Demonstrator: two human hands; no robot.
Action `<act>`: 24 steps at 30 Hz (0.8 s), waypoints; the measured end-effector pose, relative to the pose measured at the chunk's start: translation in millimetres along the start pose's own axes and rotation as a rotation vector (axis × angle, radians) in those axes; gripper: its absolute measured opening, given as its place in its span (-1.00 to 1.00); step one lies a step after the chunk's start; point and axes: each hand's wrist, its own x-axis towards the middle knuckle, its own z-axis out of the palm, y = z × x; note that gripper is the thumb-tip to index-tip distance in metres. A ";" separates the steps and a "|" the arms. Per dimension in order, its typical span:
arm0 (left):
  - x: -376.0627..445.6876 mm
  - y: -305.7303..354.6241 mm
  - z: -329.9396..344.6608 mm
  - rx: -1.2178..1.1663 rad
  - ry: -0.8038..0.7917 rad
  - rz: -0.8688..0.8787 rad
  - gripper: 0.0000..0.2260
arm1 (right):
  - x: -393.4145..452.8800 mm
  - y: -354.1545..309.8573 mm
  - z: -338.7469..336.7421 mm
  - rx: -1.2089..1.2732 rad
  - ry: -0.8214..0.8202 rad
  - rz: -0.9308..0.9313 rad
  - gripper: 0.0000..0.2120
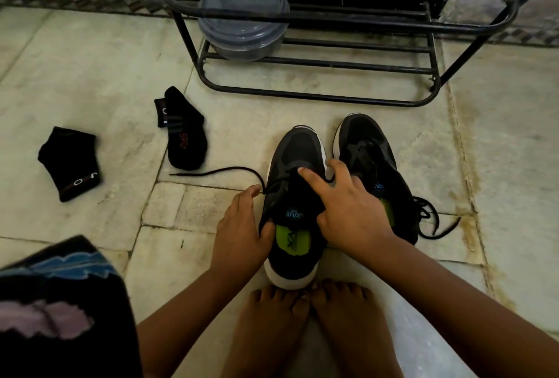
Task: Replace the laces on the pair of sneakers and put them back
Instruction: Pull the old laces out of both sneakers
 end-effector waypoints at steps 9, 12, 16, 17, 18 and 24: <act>-0.6 3.2 5.0 -0.033 0.008 0.037 -0.54 | 8.1 -15.4 -1.0 -0.116 -0.043 -0.079 -0.50; -1.8 2.7 5.7 -0.042 0.012 0.038 -0.58 | 4.6 -17.7 1.0 -0.139 0.082 -0.148 -0.63; 1.4 4.1 8.3 0.003 0.022 0.049 -0.58 | -2.7 -16.2 3.3 -0.111 0.253 -0.224 -0.66; 1.3 4.0 9.2 0.011 0.024 0.047 -0.59 | -6.8 -17.6 3.2 -0.095 0.267 -0.270 -0.66; 1.2 3.8 9.9 0.018 0.022 0.049 -0.60 | -11.8 -19.6 2.0 -0.070 0.276 -0.329 -0.65; 4.2 1.9 11.2 0.049 -0.001 0.036 -0.58 | -39.0 -31.9 -11.1 0.096 0.149 -0.684 -0.85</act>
